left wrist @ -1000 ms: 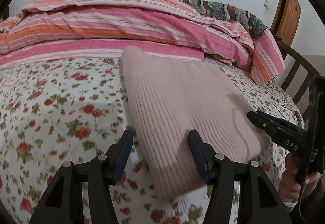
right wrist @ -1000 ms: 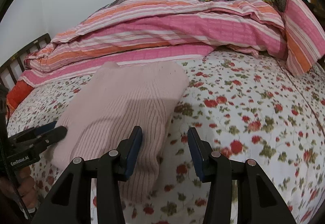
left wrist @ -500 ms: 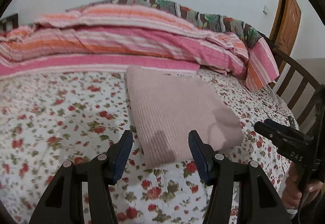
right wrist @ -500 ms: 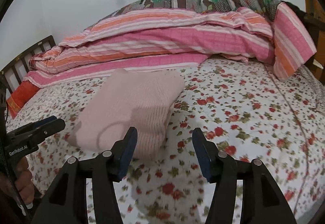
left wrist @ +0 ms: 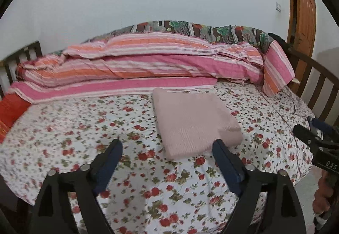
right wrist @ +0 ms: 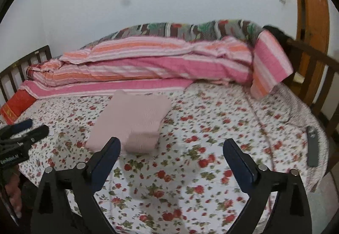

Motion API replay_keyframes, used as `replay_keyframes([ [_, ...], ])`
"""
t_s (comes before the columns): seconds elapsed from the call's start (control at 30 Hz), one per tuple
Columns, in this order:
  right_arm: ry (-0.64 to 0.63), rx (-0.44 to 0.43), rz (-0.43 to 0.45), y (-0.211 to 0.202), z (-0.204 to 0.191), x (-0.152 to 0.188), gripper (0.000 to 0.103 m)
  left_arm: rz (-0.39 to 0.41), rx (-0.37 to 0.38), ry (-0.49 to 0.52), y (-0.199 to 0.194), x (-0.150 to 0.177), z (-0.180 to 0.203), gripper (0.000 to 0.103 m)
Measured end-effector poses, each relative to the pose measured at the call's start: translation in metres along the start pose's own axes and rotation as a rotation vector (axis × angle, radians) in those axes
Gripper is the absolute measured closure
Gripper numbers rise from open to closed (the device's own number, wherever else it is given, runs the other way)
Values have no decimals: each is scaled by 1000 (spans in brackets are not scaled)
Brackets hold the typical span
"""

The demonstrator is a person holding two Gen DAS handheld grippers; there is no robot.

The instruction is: Fold small clothes

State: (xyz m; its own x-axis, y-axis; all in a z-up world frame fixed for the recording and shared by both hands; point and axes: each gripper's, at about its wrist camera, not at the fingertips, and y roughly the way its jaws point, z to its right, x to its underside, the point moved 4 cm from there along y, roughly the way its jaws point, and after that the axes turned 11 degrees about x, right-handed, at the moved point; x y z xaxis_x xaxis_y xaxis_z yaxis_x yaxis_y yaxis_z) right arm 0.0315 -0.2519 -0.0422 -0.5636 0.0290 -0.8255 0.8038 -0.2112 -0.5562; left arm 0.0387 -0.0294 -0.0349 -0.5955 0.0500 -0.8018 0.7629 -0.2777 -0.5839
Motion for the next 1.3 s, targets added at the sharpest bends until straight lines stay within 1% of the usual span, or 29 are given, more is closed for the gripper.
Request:
replay_keyframes([
  [0.1,20,-12,-2,-10,6,1,1,18,-10,12,-15,0,6,12],
  [0.27,16,-2,-15,-16,6,3,1,29,-23,20,-23,2,13,10],
  [0.57,1,10,-18,-16,1,8,1,30,-17,10,-22,3,16,10],
  [1.3,7,16,-9,-20,3,9,1,27,-14,7,-19,5,20,10],
])
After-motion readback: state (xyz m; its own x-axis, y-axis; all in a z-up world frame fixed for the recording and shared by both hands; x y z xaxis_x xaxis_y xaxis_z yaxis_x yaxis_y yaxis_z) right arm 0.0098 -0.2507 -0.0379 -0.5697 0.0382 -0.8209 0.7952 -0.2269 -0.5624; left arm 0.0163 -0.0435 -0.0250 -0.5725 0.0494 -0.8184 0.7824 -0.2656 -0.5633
